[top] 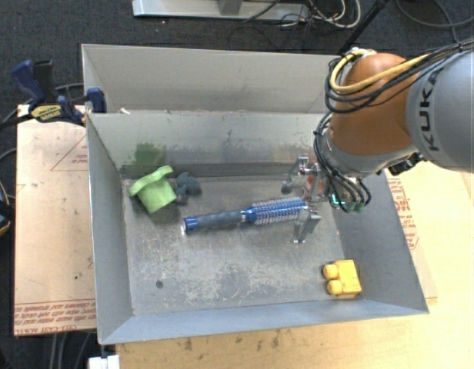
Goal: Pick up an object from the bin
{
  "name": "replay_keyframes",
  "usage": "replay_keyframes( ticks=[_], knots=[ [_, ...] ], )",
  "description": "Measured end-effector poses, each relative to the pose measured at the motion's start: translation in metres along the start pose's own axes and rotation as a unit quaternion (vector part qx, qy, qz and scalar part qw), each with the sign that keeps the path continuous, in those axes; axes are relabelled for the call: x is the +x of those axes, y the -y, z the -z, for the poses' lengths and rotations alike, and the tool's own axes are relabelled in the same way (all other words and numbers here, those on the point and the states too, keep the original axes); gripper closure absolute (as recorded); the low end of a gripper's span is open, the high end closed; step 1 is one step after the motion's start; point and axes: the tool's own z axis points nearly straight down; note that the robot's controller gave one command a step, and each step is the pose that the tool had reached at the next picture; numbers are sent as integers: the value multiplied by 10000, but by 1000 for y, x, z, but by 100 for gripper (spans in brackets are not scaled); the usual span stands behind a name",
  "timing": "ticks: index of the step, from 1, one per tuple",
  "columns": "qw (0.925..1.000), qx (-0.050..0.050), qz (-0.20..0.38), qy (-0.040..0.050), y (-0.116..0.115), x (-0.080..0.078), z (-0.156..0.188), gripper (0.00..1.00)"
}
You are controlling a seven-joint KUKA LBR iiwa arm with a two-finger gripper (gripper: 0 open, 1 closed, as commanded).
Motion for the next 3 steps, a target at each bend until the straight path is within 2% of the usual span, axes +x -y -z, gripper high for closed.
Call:
replay_keyframes(
  ticks=[1,3],
  knots=[
    [9989,6,456,53,-26,-43,-111,0],
    [9990,4,450,56,-27,-46,-106,0]
  ],
)
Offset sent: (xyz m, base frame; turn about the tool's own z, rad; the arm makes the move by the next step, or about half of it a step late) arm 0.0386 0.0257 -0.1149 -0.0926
